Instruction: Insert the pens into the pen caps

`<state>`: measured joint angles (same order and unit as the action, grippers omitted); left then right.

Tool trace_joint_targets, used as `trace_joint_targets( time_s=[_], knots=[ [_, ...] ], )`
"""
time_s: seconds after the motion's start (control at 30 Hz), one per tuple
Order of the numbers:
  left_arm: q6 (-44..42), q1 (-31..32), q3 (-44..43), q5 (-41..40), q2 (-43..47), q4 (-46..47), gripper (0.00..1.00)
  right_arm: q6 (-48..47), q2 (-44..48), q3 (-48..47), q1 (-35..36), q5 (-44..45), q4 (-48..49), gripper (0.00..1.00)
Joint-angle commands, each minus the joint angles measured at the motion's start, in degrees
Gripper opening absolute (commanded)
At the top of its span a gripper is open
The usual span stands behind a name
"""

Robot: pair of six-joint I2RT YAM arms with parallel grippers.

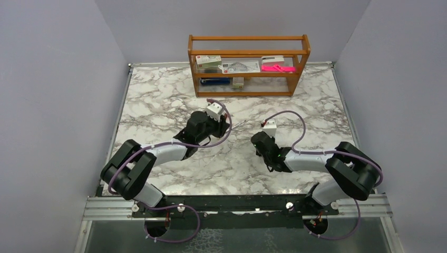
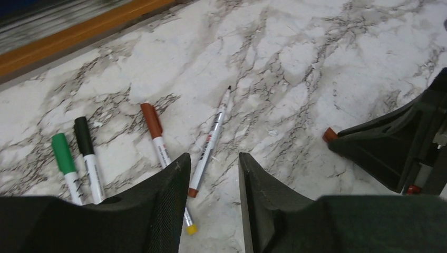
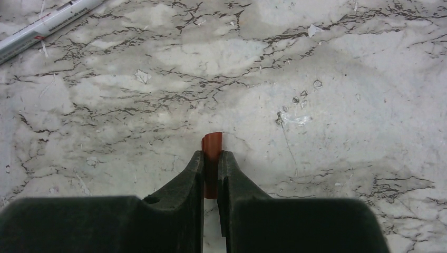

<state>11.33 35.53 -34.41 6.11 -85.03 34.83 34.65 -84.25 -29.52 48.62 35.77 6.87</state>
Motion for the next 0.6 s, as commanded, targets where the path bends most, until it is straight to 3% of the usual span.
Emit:
trace_joint_targets(
  time_s=[0.0, 0.13, 0.4, 0.57],
  knots=[
    [-6.6, 2.7, -3.6, 4.6, -2.2, -1.0, 0.43, 2.3, 0.3, 1.1, 0.0, -3.1, -0.1, 0.01],
    [-9.9, 4.9, -6.0, 2.7, -4.0, -4.5, 0.47, 2.5, 1.9, 2.7, 0.0, -4.6, 1.4, 0.06],
    [-13.2, 5.5, -10.8, 2.0, -8.1, -11.5, 0.52, -0.6, 8.3, 5.5, -0.1, -7.1, 3.6, 0.4],
    [-17.4, 5.5, -15.3, 0.6, -11.3, -18.1, 0.52, -1.1, 10.4, 6.3, -0.1, -8.3, 3.6, 0.43]
  ],
)
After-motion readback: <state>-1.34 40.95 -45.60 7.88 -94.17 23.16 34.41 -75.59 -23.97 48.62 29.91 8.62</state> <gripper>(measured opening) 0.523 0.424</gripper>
